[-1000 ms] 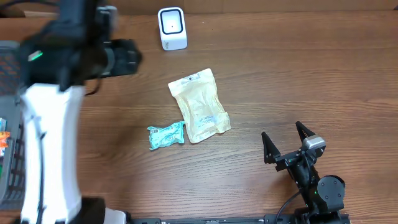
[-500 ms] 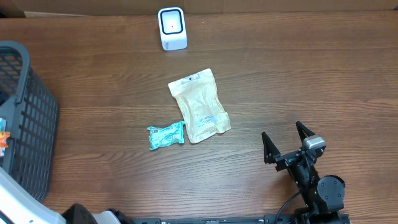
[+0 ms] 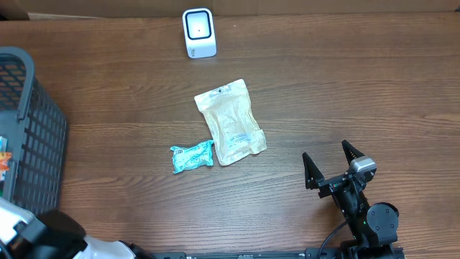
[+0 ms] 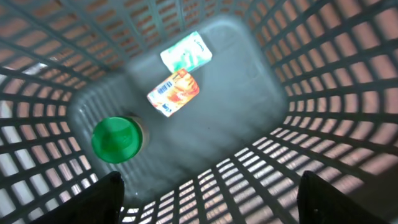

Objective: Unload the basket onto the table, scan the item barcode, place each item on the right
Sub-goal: 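Grasp the small orange box in the basket with the left gripper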

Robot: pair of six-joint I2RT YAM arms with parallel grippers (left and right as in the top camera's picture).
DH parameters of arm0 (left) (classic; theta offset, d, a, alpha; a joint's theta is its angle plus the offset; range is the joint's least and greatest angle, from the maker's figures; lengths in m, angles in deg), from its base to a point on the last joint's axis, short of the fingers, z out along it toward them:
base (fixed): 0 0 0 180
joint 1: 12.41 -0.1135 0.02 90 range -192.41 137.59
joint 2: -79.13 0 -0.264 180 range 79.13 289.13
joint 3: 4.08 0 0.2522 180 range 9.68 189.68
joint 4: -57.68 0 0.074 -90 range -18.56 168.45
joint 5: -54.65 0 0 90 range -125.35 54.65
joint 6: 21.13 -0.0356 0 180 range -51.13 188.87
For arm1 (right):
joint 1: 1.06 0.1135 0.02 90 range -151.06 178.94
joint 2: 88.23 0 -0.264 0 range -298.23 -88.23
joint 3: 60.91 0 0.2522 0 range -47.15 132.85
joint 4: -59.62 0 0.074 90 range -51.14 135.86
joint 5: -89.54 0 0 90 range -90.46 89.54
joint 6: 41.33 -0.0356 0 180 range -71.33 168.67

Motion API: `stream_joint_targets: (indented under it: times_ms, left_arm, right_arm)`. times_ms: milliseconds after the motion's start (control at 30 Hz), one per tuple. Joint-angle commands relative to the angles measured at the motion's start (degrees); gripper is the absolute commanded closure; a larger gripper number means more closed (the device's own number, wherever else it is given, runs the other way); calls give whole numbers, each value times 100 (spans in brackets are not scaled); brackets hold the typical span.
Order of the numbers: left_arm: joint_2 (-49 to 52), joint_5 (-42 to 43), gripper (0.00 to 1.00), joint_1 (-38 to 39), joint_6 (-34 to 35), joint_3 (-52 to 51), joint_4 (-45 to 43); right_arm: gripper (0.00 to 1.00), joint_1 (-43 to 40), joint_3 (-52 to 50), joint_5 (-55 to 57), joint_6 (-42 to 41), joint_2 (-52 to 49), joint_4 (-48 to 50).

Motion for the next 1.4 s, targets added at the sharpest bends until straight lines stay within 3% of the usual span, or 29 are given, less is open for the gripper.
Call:
stream_joint_targets:
  times_ms: [0,333,567,767,933,1133,1367]
  left_arm:
    - [328,44,28,-111,-48,-164,-55]
    - [389,96,31,-251,-761,-1768,-1283]
    - [393,175,16,-315,-1521,-2177,-2114]
    - [396,175,9,-330,-2116,-2245,-2656]
    - [396,79,12,-350,-2555,-2439,-2900]
    - [457,-439,12,-365,-2616,-2656,-3272]
    - [872,-446,16,-367,-2671,-2656,-3176]
  right_arm:
    - [0,-17,-59,-7,-15,39,26]
    - [0,-17,-59,-7,-13,39,28]
    - [0,-17,-59,-7,-15,39,28]
    - [0,-17,-59,-7,-13,39,26]
    - [0,-17,-59,-7,-13,39,28]
    - [0,-17,-59,-7,-13,39,28]
    - [0,-17,-59,-7,-13,39,28]
